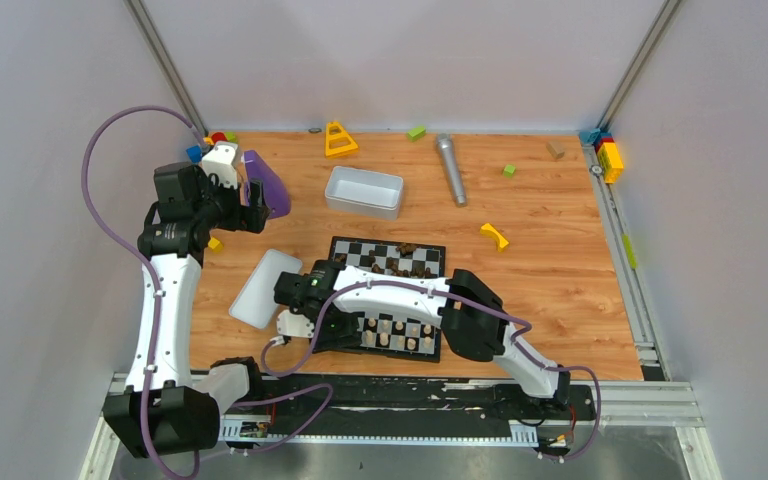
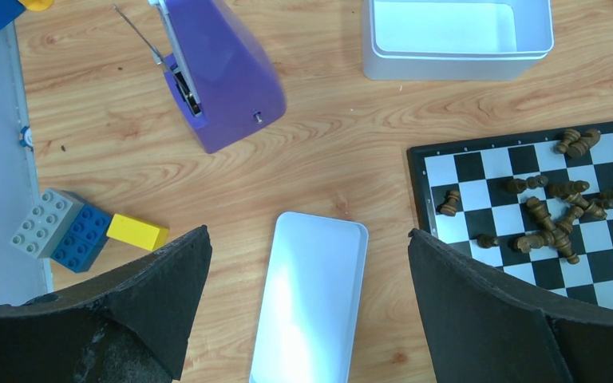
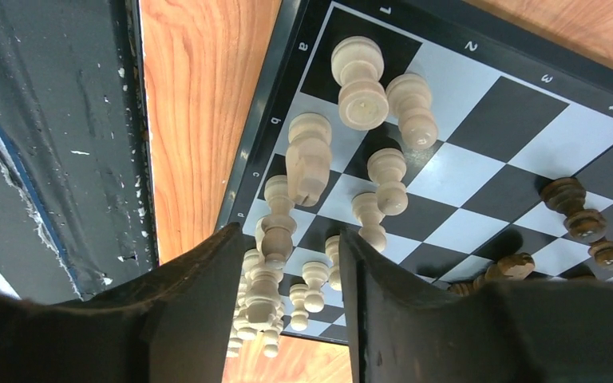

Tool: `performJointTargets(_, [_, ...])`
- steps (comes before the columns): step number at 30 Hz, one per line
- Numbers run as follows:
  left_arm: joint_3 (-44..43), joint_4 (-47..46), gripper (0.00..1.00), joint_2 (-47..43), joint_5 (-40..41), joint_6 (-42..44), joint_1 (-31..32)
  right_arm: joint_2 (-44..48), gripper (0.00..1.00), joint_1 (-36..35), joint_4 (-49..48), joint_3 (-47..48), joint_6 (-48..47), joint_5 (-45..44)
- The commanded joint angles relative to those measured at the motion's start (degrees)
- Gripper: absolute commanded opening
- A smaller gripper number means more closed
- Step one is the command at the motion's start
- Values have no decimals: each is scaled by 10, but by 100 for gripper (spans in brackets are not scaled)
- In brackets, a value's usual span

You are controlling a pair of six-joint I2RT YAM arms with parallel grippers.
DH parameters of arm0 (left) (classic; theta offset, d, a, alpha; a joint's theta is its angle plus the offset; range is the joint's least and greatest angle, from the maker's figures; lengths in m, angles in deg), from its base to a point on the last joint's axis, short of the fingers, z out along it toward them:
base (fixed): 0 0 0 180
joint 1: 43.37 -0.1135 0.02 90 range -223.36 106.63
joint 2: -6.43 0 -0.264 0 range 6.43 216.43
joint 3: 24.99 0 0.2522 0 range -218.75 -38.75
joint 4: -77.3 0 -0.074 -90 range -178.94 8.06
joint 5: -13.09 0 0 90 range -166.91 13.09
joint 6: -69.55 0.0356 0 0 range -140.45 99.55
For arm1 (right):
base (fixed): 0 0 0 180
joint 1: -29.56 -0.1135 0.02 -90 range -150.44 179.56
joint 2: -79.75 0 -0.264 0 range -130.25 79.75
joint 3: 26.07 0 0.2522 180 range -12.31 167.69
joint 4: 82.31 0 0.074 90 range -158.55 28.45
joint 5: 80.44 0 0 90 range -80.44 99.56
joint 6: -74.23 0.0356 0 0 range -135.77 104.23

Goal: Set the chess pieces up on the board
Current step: Place the chess piece on the chessboard, then pick up the chess piece from the chessboard.

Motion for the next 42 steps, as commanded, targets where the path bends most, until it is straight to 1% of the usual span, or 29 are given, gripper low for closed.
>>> performJointTargets(1, [3,-6,100,-15,-8,4,-4,17,51,-3,-16,15,14,-7])
performJointTargets(4, [2,-5,100,-13,-7,6,-4,30,58,-1,-21,24,21,-5])
performJointTargets(6, [1,-6,100,-13,-4,9,-4,42,61,3,-25,31,26,1])
performJointTargets(11, [0,-10,100,-12,3,19,-4,88,62,28,-43,45,45,34])
performJointTargets(17, [-4,-16,100,-2,5,19,-4,165,65,73,-102,9,61,56])
performJointTargets(22, [9,-38,100,-4,-24,27,-5,230,66,133,-151,-35,73,81])
performJointTargets(31, [35,-87,100,-1,-120,29,-5,342,73,253,-272,-148,95,123])
performJointTargets(36, [45,-114,100,6,-121,12,-4,390,78,328,-334,-185,104,168])
performJointTargets(39, [40,-115,100,10,-85,-6,-5,403,79,376,-359,-194,119,207])
performJointTargets(42, [32,-110,100,17,-73,-4,-4,405,82,428,-383,-198,144,254])
